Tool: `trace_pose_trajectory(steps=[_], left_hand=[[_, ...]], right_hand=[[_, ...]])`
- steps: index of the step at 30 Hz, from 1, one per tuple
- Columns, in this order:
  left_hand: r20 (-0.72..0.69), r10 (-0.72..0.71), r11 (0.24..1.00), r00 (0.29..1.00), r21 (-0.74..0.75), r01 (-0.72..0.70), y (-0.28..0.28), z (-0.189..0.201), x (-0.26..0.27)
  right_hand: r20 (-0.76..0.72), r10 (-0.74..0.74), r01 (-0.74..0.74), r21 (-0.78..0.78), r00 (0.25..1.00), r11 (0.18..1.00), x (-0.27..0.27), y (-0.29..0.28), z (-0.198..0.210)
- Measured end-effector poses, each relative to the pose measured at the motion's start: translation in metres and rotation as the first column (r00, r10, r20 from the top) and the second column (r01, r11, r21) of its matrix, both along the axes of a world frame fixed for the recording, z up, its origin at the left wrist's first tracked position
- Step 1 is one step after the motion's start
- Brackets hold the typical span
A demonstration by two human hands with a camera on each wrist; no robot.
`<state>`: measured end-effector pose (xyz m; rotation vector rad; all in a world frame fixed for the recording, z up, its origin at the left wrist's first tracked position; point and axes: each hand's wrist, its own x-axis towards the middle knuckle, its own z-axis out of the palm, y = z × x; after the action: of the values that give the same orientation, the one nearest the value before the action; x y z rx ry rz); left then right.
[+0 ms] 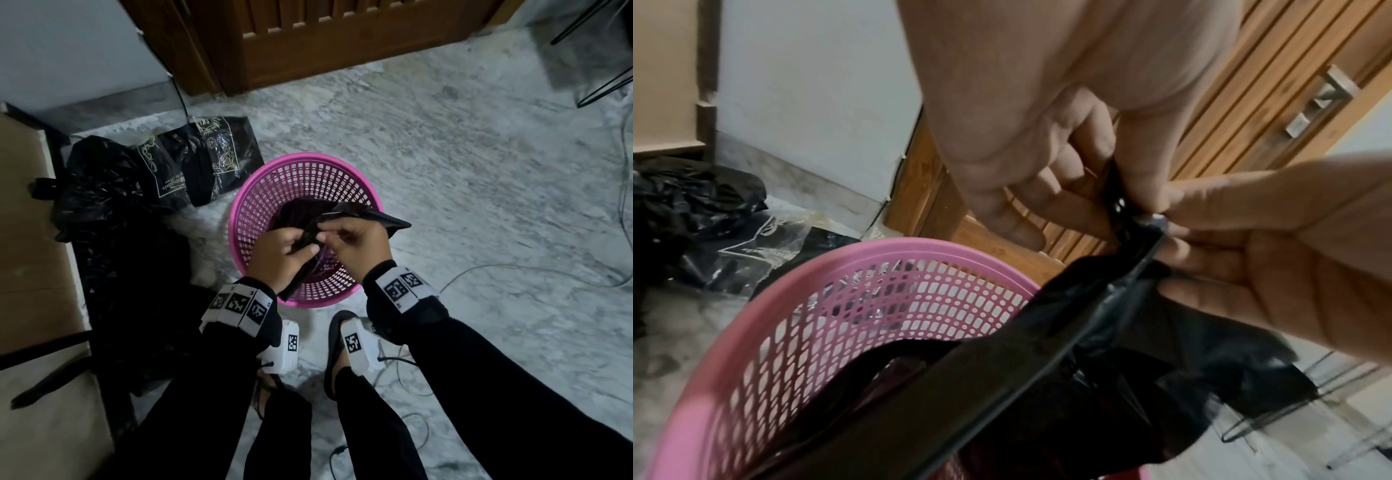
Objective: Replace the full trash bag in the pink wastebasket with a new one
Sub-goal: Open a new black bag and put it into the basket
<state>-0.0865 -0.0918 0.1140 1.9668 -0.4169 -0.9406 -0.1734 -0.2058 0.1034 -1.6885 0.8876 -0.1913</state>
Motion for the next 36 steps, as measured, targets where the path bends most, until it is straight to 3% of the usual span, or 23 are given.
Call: trace_pose_trajectory(steps=[4,8,13,15,17,20,23,26,29,33,36], left_hand=[[-0.053,0.127,0.992,0.990,0.014,-0.127,0.005,-0.004,0.005],[-0.012,0.172,0.985,0.985,0.023,-0.172,0.008,-0.008,0.010],[-0.026,0.389,0.921,0.921,0.000,-0.389,0.018,-0.018,0.027],[-0.014,0.412,0.910,0.911,-0.041,-0.413,0.017,-0.017,0.029],[0.020,0.370,0.927,0.929,-0.076,-0.368,0.012,-0.014,0.026],[0.145,0.215,0.976,0.966,-0.015,-0.216,0.002,-0.009,0.017],[0.153,0.092,0.995,0.984,-0.041,-0.087,-0.008,-0.006,0.008],[0.075,0.041,0.995,0.996,-0.090,-0.034,-0.011,-0.004,0.003],[0.079,0.028,0.994,0.996,-0.105,-0.019,-0.007,-0.006,0.003],[0.229,0.036,0.984,0.973,-0.178,0.006,0.001,-0.004,0.006],[0.381,-0.011,0.987,0.924,-0.145,0.072,0.003,-0.004,0.011]], right_hand=[[-0.008,0.032,-0.033,-0.118,0.999,0.992,-0.001,-0.001,0.001],[-0.052,0.099,-0.110,-0.300,0.994,0.947,-0.009,-0.007,-0.002],[-0.143,-0.157,0.097,-0.356,0.977,0.929,-0.031,-0.036,-0.010],[-0.202,-0.180,0.095,-0.370,0.963,0.924,-0.040,-0.044,-0.014],[-0.166,-0.157,0.074,-0.423,0.974,0.903,-0.045,-0.043,-0.016],[-0.033,-0.088,0.053,-0.577,0.996,0.815,-0.042,-0.032,-0.005],[-0.102,0.155,-0.182,-0.695,0.983,0.696,-0.025,-0.022,0.010],[-0.305,0.327,-0.447,-0.599,0.895,0.664,-0.007,-0.024,0.010],[-0.393,0.357,-0.526,-0.530,0.848,0.665,0.004,-0.035,0.006],[-0.443,0.348,-0.553,-0.522,0.826,0.649,0.003,-0.045,0.010],[-0.522,0.384,-0.629,-0.453,0.761,0.632,-0.004,-0.045,0.009]])
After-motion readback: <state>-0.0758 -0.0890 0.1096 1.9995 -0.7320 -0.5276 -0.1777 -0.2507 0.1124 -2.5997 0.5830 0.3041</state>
